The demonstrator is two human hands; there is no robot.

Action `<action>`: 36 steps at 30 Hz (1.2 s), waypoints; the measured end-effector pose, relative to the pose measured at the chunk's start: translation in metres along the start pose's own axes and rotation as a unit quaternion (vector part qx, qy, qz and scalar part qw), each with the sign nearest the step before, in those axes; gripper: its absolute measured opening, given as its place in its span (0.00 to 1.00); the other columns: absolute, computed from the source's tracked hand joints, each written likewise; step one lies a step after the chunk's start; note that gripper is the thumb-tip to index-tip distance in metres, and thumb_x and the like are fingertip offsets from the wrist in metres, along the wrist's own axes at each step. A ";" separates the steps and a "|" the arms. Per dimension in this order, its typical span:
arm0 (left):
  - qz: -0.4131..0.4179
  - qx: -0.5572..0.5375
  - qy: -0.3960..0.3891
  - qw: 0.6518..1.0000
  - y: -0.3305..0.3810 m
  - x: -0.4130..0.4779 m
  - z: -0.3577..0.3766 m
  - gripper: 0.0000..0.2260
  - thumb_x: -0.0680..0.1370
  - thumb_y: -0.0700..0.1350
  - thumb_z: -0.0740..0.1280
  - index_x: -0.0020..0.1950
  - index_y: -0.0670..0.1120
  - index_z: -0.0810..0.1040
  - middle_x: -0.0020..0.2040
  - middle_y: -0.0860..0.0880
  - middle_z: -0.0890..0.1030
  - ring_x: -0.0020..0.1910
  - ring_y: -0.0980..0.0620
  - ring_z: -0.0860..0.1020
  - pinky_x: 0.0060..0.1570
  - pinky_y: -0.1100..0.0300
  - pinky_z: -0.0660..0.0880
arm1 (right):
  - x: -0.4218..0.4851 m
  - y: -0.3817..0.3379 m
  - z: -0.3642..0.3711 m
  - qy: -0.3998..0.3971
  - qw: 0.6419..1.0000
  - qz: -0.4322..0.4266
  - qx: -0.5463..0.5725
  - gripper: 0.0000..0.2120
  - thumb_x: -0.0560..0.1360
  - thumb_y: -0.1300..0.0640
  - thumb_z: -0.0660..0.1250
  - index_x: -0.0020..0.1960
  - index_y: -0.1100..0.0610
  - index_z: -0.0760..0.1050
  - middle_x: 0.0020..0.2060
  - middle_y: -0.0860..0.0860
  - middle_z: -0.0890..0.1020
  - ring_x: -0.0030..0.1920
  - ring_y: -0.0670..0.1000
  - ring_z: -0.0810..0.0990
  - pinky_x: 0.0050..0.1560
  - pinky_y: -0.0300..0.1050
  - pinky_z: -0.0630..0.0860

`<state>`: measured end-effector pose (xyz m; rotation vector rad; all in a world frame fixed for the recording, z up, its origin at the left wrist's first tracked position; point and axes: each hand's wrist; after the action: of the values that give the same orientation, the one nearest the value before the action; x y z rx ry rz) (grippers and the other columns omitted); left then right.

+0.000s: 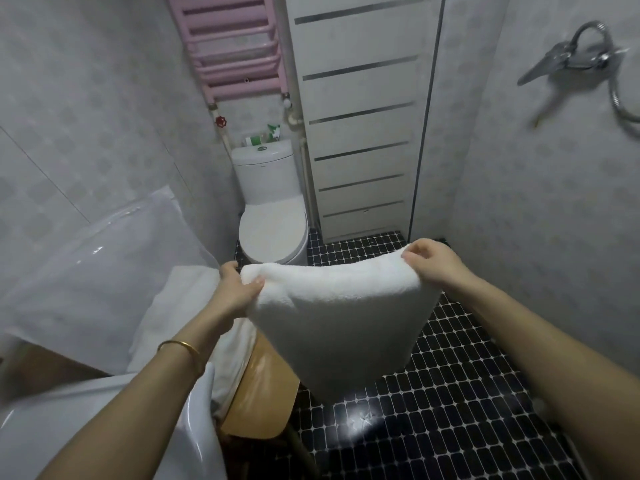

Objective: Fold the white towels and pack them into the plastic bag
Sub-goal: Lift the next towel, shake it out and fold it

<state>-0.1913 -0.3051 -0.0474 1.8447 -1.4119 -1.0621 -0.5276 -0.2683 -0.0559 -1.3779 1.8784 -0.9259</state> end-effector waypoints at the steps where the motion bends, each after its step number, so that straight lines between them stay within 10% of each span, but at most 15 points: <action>1: 0.003 0.007 0.013 1.000 -0.004 0.005 0.003 0.29 0.79 0.48 0.64 0.74 0.45 0.53 0.67 0.45 0.64 0.57 0.45 0.70 0.51 0.49 0.77 | -0.001 -0.002 -0.005 -0.023 1.000 -0.009 -0.003 0.07 0.72 0.50 0.70 0.48 0.52 0.77 0.52 0.47 0.78 0.56 0.49 0.75 0.51 0.44 0.68; 7: -0.044 -0.007 0.013 0.999 0.003 0.023 0.014 0.16 0.77 0.46 0.63 0.60 0.50 0.60 0.56 0.48 0.68 0.51 0.46 0.72 0.39 0.53 0.75 | -0.009 -0.005 -0.030 -0.213 0.939 -0.066 -0.262 0.40 0.59 0.47 0.80 0.66 0.48 0.63 0.56 0.49 0.63 0.56 0.51 0.69 0.53 0.42 0.69; 11: -0.060 0.024 -0.078 0.995 0.021 0.024 0.019 0.02 0.76 0.41 0.61 0.45 0.46 0.67 0.39 0.46 0.71 0.33 0.50 0.71 0.24 0.62 0.69 | -0.012 -0.006 -0.030 -0.156 0.905 -0.087 -0.385 0.26 0.65 0.55 0.75 0.59 0.53 0.68 0.54 0.52 0.63 0.44 0.55 0.75 0.44 0.47 0.76; 14: -0.096 0.072 -0.161 0.980 0.029 0.020 0.012 0.10 0.73 0.34 0.59 0.31 0.42 0.69 0.24 0.47 0.69 0.20 0.52 0.68 0.23 0.64 0.68 | -0.011 -0.012 -0.029 -0.076 0.917 -0.133 -0.367 0.08 0.69 0.57 0.71 0.43 0.57 0.72 0.53 0.56 0.66 0.40 0.57 0.76 0.44 0.51 0.75; 18: -0.150 0.138 -0.246 0.948 0.033 0.011 -0.005 0.06 0.71 0.34 0.63 0.36 0.38 0.79 0.30 0.44 0.78 0.26 0.51 0.76 0.28 0.64 0.73 | -0.003 -0.023 -0.037 -0.093 0.898 -0.150 -0.403 0.12 0.68 0.50 0.72 0.42 0.59 0.78 0.51 0.50 0.72 0.48 0.56 0.74 0.50 0.51 0.74; 25: -0.119 0.125 -0.221 0.960 0.024 0.009 -0.023 0.07 0.74 0.33 0.60 0.38 0.40 0.74 0.34 0.43 0.72 0.26 0.51 0.71 0.25 0.63 0.71 | 0.000 -0.027 -0.041 -0.072 0.984 -0.106 -0.121 0.09 0.64 0.59 0.76 0.42 0.52 0.79 0.38 0.47 0.81 0.40 0.45 0.78 0.37 0.40 0.71; 33: -0.073 -0.201 -0.272 0.938 0.027 -0.002 -0.043 0.07 0.73 0.38 0.69 0.50 0.39 0.78 0.41 0.41 0.79 0.34 0.49 0.78 0.33 0.58 0.77 | 0.002 -0.014 -0.035 0.010 0.973 -0.083 0.215 0.08 0.68 0.63 0.74 0.47 0.58 0.81 0.39 0.52 0.84 0.38 0.47 0.82 0.39 0.38 0.77; 36: -0.034 -0.285 -0.296 0.911 0.023 -0.001 -0.053 0.33 0.59 0.50 0.82 0.59 0.43 0.75 0.53 0.43 0.79 0.49 0.47 0.81 0.42 0.55 0.79 | 0.004 -0.022 -0.030 0.000 0.956 -0.074 0.285 0.06 0.70 0.62 0.73 0.46 0.57 0.81 0.38 0.52 0.85 0.38 0.49 0.84 0.37 0.40 0.79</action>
<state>-0.1579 -0.3111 -0.0012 1.1930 -1.1480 -1.9425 -0.5419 -0.2718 -0.0212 -1.1595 1.3574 -1.4068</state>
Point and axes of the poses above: each hand's wrist, its own x-axis towards the middle knuckle, its own z-axis out of the palm, y = z × x
